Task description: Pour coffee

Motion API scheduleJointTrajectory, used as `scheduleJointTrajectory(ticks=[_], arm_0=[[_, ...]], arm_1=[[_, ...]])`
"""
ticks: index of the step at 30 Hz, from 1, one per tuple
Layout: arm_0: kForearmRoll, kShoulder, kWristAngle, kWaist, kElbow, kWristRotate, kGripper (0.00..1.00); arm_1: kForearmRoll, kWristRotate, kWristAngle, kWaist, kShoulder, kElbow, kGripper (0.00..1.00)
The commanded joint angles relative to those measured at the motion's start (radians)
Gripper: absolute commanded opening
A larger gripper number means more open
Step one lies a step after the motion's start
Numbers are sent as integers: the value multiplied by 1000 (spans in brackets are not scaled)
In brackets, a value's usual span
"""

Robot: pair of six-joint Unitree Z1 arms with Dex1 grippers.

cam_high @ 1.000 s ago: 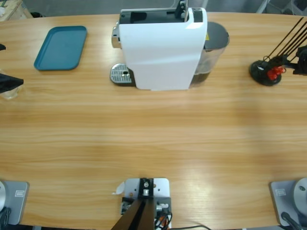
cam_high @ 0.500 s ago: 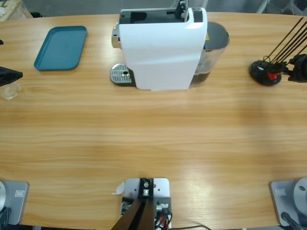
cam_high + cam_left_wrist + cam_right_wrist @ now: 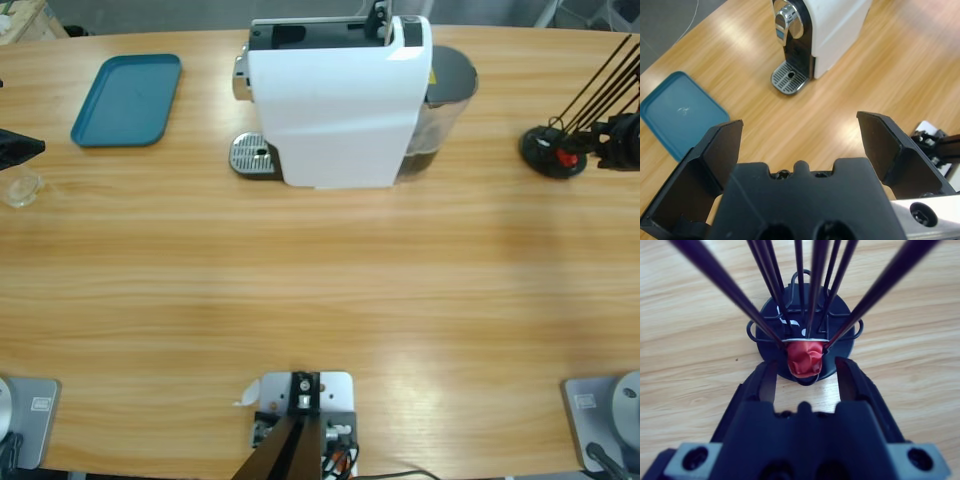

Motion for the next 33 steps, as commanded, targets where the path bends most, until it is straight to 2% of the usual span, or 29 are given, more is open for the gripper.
scheduleJointTrajectory(ticks=[1, 5, 7, 14, 15, 16, 22, 26, 33], arm_0=[[-11, -15, 15, -5, -4, -11, 987], [-11, -8, 13, -5, -7, -11, 989], [-11, -4, 12, -5, -8, -11, 990], [-12, 1, 10, -5, -10, -14, 990], [-13, 2, 9, -5, -10, -15, 991], [-13, 3, 9, -5, -10, -18, 990], [-13, 1, 7, -5, -4, -30, 991], [-13, -2, 6, -5, 1, -34, 990], [-13, -8, 4, -5, 9, -43, 989]], arm_1=[[-18, -23, 19, -22, 48, 5, 377], [-15, -24, 13, -22, 35, 6, 370], [-13, -24, 9, -22, 31, 6, 264], [-2, -23, 3, -22, 25, 17, 252], [-2, -24, 0, -22, 23, 21, 170], [-2, -24, -1, -22, 21, 22, 133], [0, -23, -11, -22, 0, 25, 131], [2, -24, -12, -22, -11, 28, 0], [55, -24, -43, -22, -63, 14, 0]])
